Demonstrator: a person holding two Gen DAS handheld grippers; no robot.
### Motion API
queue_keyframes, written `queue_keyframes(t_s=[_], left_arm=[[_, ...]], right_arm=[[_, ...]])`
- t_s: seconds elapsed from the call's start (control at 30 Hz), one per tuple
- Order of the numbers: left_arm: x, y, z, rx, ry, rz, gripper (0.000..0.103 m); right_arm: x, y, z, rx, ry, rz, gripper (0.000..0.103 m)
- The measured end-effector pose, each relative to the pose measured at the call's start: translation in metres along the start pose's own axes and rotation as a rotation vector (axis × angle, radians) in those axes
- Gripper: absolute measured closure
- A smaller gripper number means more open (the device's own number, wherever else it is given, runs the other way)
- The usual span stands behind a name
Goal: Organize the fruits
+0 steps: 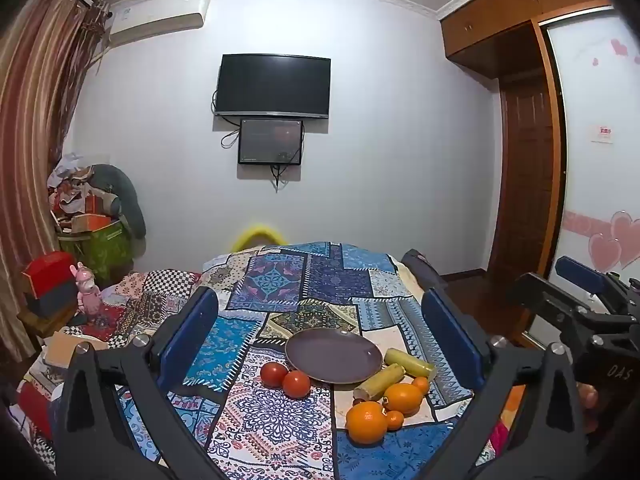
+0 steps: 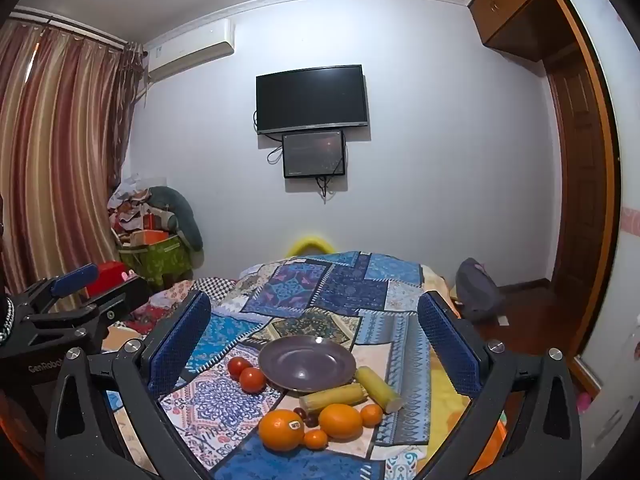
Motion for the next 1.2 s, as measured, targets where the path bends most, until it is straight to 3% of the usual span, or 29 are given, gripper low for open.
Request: queue_keyframes(t_s=[1.2], left_arm=[[0.0037, -0.0022, 0.0055, -0.035, 0.005, 0.017, 0.000]], right_arm=[[0.0034, -0.0019, 0.0011, -0.013, -0.010, 0.007, 0.000]])
Point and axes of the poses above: each gripper's, at about its wrist camera, not at the fingertips, and x roughly against the way its jaws point, z to its right, y to its underside, the point moved 10 cm from there along -x, roughly the way its jaws point, and after that the axes turned 5 degrees about x, right-handed, at the moved point
